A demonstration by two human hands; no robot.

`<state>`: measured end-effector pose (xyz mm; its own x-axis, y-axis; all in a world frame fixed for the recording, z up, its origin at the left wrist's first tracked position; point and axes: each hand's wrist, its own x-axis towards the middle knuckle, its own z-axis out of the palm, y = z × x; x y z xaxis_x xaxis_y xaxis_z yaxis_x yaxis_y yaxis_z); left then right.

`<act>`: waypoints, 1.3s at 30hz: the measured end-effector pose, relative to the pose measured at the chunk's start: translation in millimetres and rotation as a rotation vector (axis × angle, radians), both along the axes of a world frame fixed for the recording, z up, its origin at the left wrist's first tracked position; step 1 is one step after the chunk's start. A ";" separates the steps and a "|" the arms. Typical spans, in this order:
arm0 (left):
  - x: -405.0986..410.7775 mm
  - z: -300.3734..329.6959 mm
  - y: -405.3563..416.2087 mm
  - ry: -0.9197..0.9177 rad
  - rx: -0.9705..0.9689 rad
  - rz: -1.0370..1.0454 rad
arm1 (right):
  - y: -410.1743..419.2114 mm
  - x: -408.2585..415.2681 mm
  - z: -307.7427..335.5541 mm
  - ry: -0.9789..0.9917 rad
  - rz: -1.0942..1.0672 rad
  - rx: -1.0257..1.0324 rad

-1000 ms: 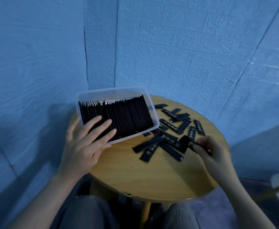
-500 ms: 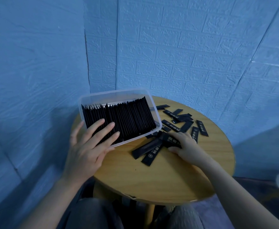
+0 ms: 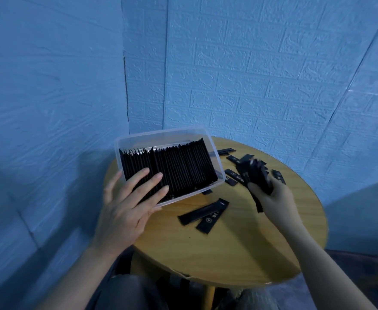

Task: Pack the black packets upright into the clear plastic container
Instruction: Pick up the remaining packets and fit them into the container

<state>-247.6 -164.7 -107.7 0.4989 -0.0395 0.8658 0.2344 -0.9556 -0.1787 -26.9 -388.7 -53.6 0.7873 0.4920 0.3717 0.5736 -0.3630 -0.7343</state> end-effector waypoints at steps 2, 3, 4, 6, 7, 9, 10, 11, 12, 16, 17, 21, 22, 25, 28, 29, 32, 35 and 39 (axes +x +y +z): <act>-0.4 -0.5 -0.3 0.001 0.005 0.003 | 6.9 -18.8 16.8 0.217 0.109 0.234; -0.7 -0.7 -0.5 0.003 0.007 0.008 | 13.3 -28.9 22.7 0.301 0.181 0.297; -1.1 -0.9 -0.7 0.007 0.009 0.014 | 21.7 -39.2 26.8 0.344 0.249 0.328; -1.8 -0.8 -1.4 0.016 0.014 0.025 | 42.9 -57.4 32.1 0.368 0.336 0.364; -2.1 -0.5 -1.9 0.019 0.014 0.029 | 54.3 -63.9 32.9 0.363 0.356 0.385; -2.5 -0.1 -2.9 0.021 0.017 0.029 | 76.8 -73.4 33.4 0.349 0.358 0.428; -2.5 -0.4 -3.2 0.019 0.020 0.025 | 86.4 -76.9 33.8 0.352 0.349 0.447; -2.4 -0.9 -3.4 0.018 0.026 0.021 | 95.5 -79.5 33.7 0.347 0.340 0.454; -2.4 -1.5 -3.2 0.018 0.032 0.015 | 103.4 -82.0 32.5 0.336 0.329 0.449; -1.9 -2.9 -1.6 0.014 0.046 -0.007 | 119.7 -92.5 18.4 0.207 0.317 0.339; -1.9 -2.7 -1.5 0.010 0.045 -0.011 | 120.4 -94.9 13.3 0.185 0.322 0.321; -2.9 -2.3 -2.6 -0.002 0.045 -0.018 | 117.8 -99.1 2.6 0.201 0.351 0.334; -3.0 -2.9 -2.7 -0.003 0.047 -0.016 | 116.5 -99.2 1.9 0.217 0.364 0.349; -3.4 -2.0 -3.9 0.006 0.079 -0.003 | 111.5 -98.1 -1.3 0.248 0.405 0.385; -3.7 2.7 -5.2 0.049 0.157 0.012 | 107.4 -95.6 -5.3 0.283 0.460 0.383; -3.4 4.2 -5.5 0.066 0.178 0.011 | 106.4 -94.3 -5.3 0.308 0.476 0.380; -2.9 6.2 -5.7 0.094 0.205 0.013 | 104.8 -90.4 -3.7 0.407 0.534 0.396; -2.9 5.2 -5.2 0.109 0.229 0.046 | 103.8 -88.4 -4.6 0.447 0.580 0.453; -3.5 4.4 -7.0 0.120 0.254 0.103 | 102.7 -87.6 -5.0 0.444 0.585 0.444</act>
<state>-251.1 -171.7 -103.4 0.6100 -0.1916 0.7689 0.2903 -0.8489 -0.4418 -114.5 -286.0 -58.6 0.5700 0.7465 0.3432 0.2044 0.2757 -0.9393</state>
